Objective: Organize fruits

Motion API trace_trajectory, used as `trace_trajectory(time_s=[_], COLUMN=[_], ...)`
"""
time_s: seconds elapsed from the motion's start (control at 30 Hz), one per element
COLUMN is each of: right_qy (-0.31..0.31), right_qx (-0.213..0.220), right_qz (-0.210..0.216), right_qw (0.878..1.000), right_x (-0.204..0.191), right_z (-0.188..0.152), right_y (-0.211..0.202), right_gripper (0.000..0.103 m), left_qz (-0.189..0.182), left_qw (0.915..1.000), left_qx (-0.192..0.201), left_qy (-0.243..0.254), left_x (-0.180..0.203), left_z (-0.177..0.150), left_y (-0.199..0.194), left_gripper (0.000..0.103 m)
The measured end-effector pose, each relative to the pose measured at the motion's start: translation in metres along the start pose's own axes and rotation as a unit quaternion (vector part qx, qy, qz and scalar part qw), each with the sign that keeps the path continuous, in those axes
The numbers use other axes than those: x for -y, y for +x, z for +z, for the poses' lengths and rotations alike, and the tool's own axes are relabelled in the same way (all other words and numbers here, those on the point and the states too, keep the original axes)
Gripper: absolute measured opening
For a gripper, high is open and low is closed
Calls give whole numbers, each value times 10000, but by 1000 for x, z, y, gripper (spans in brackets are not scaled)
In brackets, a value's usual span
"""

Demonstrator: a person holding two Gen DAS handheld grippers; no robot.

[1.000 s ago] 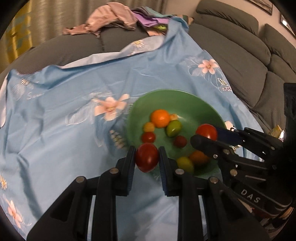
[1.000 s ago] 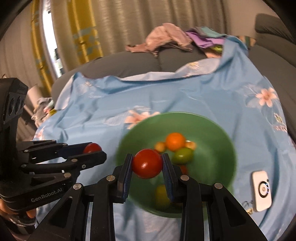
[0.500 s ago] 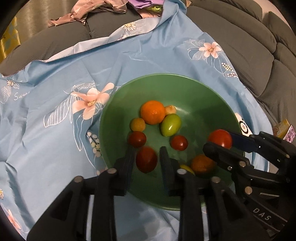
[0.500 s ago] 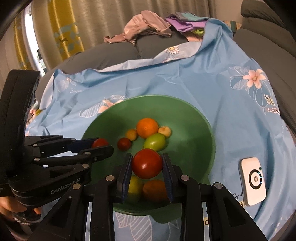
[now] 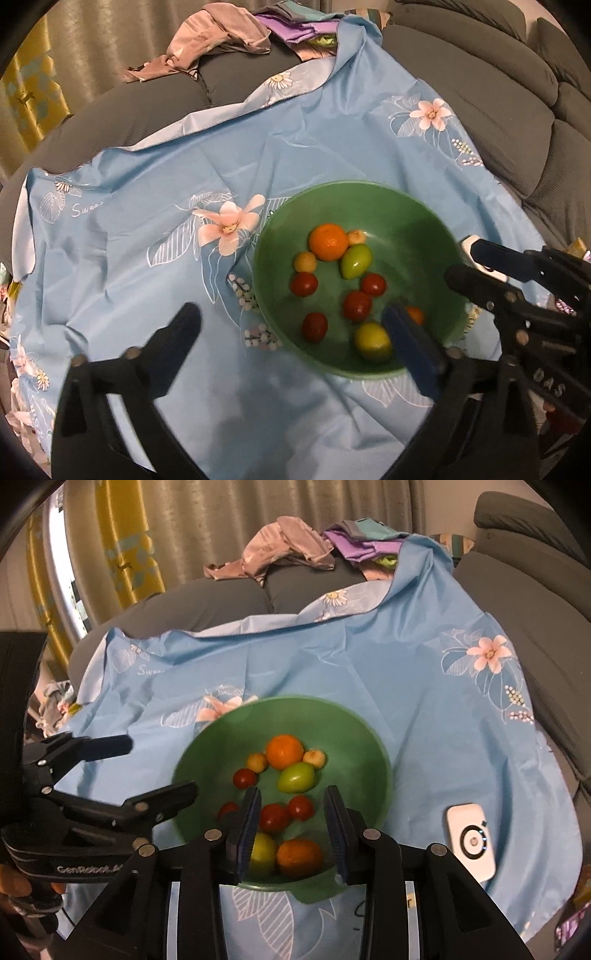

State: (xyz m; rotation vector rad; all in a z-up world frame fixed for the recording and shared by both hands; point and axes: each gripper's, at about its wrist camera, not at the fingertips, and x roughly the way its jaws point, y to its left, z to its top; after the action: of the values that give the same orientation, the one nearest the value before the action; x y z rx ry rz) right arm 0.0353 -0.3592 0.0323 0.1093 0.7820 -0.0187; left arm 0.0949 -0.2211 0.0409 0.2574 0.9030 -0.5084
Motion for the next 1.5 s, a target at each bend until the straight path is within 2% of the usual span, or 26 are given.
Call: trace_trajectory(time_s=[0.13, 0.3, 0.43, 0.63, 1.5], right_qy=[70, -76, -180, -225, -182], right_qx=[-198, -275, -278, -208, -147], right_qz=[-42, -105, -19, -17, -39], right_qw=[9998, 9995, 9994, 9995, 9997], right_x=[1, -1, -3, -4, 2], right_z=[11, 22, 29, 33, 33], right_y=[-11, -28, -38, -47, -55], right_gripper=[40, 41, 41, 41, 41], left_qz=[261, 118, 337, 431, 364], left_qw=[9995, 9994, 9990, 9986, 9993], left_qx=[-121, -182, -64, -28, -60], left_qy=[-157, -283, -274, -293, -68], left_x=[0, -4, -4, -2, 17], left_z=[5, 12, 19, 25, 26], left_y=[-18, -34, -50, -62, -57], left_gripper=[102, 102, 102, 102, 102])
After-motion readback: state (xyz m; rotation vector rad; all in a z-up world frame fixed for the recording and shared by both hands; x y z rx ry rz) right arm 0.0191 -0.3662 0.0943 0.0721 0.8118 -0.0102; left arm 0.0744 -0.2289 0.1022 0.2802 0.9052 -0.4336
